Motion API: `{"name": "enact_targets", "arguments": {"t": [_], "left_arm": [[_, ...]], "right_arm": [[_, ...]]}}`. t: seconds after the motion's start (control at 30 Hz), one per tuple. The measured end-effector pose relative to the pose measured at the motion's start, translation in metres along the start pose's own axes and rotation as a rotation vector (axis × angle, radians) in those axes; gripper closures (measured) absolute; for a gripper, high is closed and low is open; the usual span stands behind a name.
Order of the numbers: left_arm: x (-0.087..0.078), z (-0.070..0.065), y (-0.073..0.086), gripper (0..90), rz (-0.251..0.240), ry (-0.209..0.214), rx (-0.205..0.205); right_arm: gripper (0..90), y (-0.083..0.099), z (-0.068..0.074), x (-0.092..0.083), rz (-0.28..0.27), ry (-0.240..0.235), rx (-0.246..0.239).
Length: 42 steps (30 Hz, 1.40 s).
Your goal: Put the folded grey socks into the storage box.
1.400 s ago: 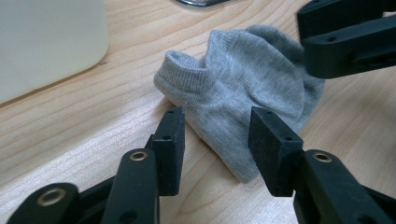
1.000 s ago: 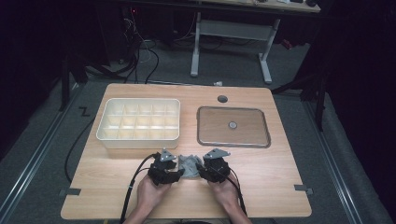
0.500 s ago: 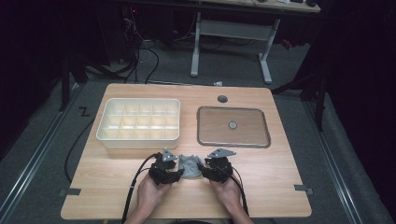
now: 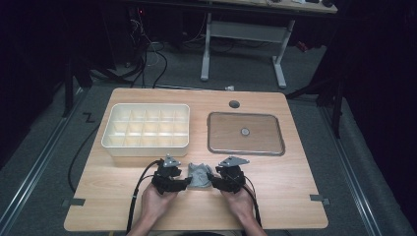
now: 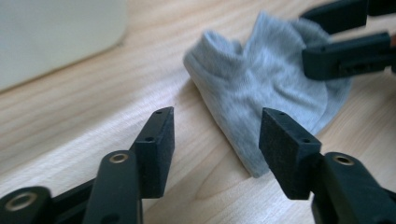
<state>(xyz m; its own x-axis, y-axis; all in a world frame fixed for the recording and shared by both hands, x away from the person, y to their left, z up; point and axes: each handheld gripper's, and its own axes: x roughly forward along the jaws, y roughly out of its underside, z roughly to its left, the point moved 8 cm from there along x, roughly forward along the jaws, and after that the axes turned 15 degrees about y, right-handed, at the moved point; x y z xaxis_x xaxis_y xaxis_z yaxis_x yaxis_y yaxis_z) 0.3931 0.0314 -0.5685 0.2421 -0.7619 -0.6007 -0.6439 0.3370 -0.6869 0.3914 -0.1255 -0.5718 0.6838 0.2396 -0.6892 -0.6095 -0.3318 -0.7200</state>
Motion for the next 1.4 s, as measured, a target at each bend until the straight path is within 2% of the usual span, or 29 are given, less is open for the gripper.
{"name": "enact_targets", "arguments": {"t": [0.07, 0.13, 0.17, 0.27, 0.3, 0.33, 0.47, 0.7, 1.0, 1.17, 1.3, 1.4], "left_arm": [[-0.006, 0.002, -0.005, 43.7, -0.042, 0.028, -0.037], [-0.008, 0.004, -0.007, 43.0, -0.049, 0.036, -0.052], [-0.009, 0.008, -0.011, 43.0, -0.054, 0.036, -0.064], [-0.009, 0.01, -0.015, 43.7, -0.056, 0.053, -0.078], [-0.006, 0.013, -0.018, 44.1, -0.079, 0.082, -0.112], [-0.004, 0.015, -0.018, 44.1, -0.081, 0.087, -0.126], [0.003, 0.02, -0.017, 44.8, -0.079, 0.099, -0.15], [0.011, 0.019, -0.017, 45.9, -0.076, 0.134, -0.172], [0.022, 0.014, -0.014, 49.4, -0.057, 0.164, -0.181], [0.025, 0.011, -0.012, 50.5, -0.058, 0.168, -0.165], [0.022, 0.01, -0.008, 52.1, -0.083, 0.186, -0.185], [0.023, 0.008, -0.006, 55.9, -0.079, 0.192, -0.174]], "right_arm": [[55.7, -0.004, -0.001, -0.006, -0.021, -0.008, 0.017], [57.4, -0.006, -0.002, -0.01, -0.031, -0.013, 0.021], [62.6, -0.01, -0.001, -0.017, -0.055, -0.016, 0.025], [67.9, -0.013, 0.001, -0.021, -0.062, -0.025, 0.014], [73.7, -0.017, 0.008, -0.025, -0.073, -0.038, -0.008], [75.9, -0.018, 0.011, -0.025, -0.074, -0.046, -0.015], [82.8, -0.021, 0.024, -0.022, -0.071, -0.072, -0.048], [87.9, -0.018, 0.033, -0.012, -0.037, -0.084, -0.061], [90.0, -0.002, 0.031, 0.003, 0.019, -0.08, -0.071], [90.0, 0.001, 0.031, 0.004, 0.02, -0.079, -0.068], [90.0, 0.003, 0.03, 0.005, 0.01, -0.084, -0.058], [90.0, 0.003, 0.03, 0.004, 0.002, -0.076, -0.065]]}}
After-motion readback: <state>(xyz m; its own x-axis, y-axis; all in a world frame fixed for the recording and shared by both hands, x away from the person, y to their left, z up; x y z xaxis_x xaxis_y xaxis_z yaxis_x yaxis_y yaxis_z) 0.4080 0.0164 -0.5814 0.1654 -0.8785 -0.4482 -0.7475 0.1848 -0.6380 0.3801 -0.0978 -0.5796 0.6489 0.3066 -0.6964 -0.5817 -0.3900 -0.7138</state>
